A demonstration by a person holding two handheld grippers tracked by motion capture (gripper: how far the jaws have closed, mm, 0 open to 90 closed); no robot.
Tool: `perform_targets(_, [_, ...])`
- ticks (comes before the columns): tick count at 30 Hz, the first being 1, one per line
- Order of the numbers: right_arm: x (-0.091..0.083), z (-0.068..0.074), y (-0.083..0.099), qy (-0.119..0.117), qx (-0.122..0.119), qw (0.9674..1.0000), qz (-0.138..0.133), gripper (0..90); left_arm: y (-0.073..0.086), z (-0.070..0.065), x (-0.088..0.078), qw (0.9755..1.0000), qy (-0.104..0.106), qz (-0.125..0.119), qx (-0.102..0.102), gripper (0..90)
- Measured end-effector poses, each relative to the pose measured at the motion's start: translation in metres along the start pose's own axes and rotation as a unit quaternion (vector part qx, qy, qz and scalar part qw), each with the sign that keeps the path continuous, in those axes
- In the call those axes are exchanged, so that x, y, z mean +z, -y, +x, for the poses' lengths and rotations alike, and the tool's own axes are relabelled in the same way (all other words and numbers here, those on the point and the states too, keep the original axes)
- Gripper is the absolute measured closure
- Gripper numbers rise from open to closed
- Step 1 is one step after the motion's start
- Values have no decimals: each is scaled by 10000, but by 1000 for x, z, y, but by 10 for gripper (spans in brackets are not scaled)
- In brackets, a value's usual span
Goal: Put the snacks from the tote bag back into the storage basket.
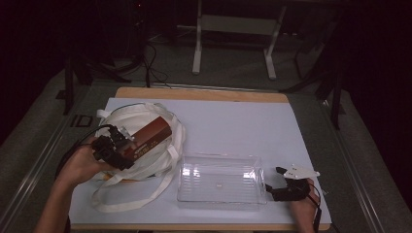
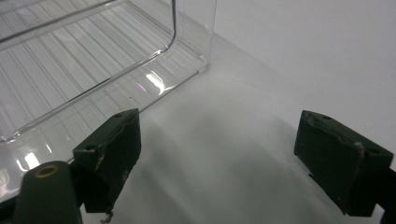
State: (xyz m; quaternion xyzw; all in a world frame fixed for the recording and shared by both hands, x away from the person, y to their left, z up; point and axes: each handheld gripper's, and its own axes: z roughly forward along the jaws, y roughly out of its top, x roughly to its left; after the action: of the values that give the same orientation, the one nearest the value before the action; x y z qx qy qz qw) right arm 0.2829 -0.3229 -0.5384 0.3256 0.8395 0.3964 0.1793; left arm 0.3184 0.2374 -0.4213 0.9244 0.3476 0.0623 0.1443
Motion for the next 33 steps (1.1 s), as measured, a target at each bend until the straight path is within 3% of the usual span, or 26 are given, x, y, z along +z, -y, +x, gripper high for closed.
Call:
perform_targets(15, [0, 0, 0, 0, 9, 10000, -2, 148, -7, -13, -16, 9995, 47, -197, 261, 420])
perform_targets(33, [0, 0, 0, 0, 13, 10000, 6, 148, -27, -37, -23, 9962, 121, -195, 846, 420])
